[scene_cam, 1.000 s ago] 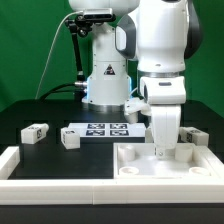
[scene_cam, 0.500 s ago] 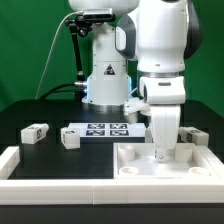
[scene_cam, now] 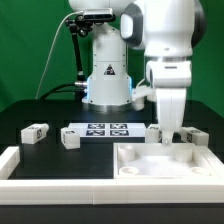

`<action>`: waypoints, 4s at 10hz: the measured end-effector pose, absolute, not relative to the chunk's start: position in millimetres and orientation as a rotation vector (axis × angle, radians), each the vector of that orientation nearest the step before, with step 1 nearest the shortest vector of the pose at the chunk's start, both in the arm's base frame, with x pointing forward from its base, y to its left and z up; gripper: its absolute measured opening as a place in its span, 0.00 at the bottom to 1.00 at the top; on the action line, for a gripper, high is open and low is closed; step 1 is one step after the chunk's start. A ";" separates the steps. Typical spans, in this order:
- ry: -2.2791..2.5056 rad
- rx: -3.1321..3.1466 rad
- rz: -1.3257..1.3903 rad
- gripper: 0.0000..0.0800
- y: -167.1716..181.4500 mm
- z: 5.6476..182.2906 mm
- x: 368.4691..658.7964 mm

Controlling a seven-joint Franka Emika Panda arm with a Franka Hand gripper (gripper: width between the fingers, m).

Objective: Assemble one leg

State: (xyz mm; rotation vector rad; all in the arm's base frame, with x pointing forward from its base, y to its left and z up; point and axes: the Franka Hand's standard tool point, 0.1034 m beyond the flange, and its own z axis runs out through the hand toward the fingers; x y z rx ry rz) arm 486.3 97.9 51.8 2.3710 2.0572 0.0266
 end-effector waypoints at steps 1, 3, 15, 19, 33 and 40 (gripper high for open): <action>1.982 2.426 0.035 0.81 106.4 60.4 482.9; 1.933 2.469 0.021 0.81 108.3 61.0 478.5; 0.457 3.169 -0.011 0.81 163.0 45.4 432.7; 0.443 3.111 -0.319 0.81 164.7 47.8 417.9; 0.381 2.693 -1.378 0.66 172.3 7.2 399.5; 0.382 2.693 -1.379 0.36 172.2 7.2 399.5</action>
Offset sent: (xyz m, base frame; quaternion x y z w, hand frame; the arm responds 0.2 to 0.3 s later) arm 0.0000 0.0000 0.0000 0.0000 0.0000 0.0000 1.0000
